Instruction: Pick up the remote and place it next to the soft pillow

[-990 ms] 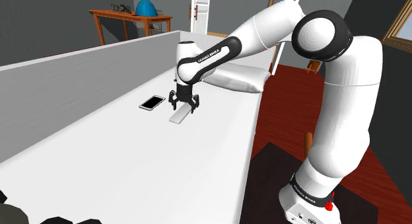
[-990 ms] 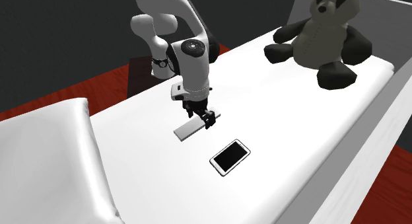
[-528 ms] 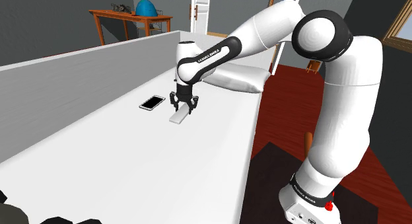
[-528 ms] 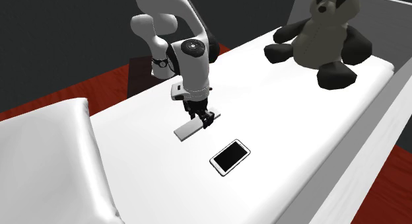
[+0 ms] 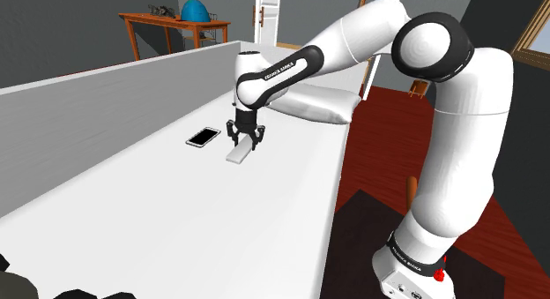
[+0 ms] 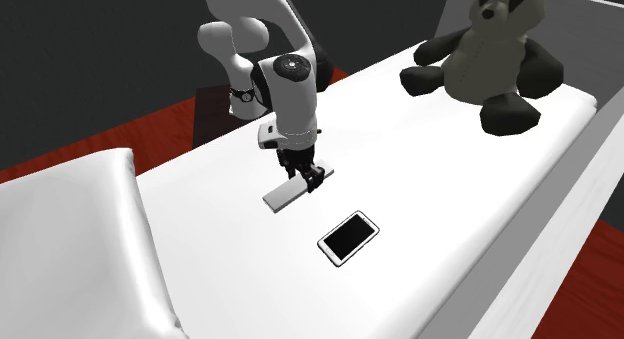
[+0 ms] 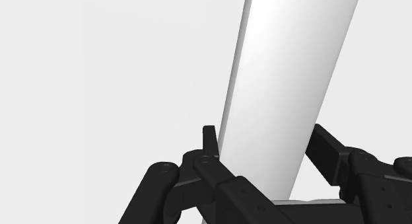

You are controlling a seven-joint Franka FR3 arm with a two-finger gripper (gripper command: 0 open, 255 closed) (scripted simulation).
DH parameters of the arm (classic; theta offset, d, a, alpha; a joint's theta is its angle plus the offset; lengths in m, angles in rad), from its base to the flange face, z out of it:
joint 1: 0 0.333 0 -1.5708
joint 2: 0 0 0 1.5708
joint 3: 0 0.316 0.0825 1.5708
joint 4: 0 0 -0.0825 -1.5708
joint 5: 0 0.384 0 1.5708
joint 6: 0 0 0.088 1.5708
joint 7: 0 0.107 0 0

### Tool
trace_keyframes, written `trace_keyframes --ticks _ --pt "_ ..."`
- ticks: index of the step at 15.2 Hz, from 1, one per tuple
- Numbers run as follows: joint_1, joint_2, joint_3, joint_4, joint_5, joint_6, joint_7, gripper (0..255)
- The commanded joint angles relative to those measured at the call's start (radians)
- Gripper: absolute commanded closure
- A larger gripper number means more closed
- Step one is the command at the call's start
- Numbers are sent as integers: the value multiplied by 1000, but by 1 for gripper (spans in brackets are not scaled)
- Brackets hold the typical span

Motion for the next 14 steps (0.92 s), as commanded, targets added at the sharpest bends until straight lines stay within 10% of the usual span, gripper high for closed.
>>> trace_keyframes --ticks 1,14 --pt "-1 -16 3 6 6 -21 -3 255" --pt "-8 -87 12 92 35 -175 -20 255"
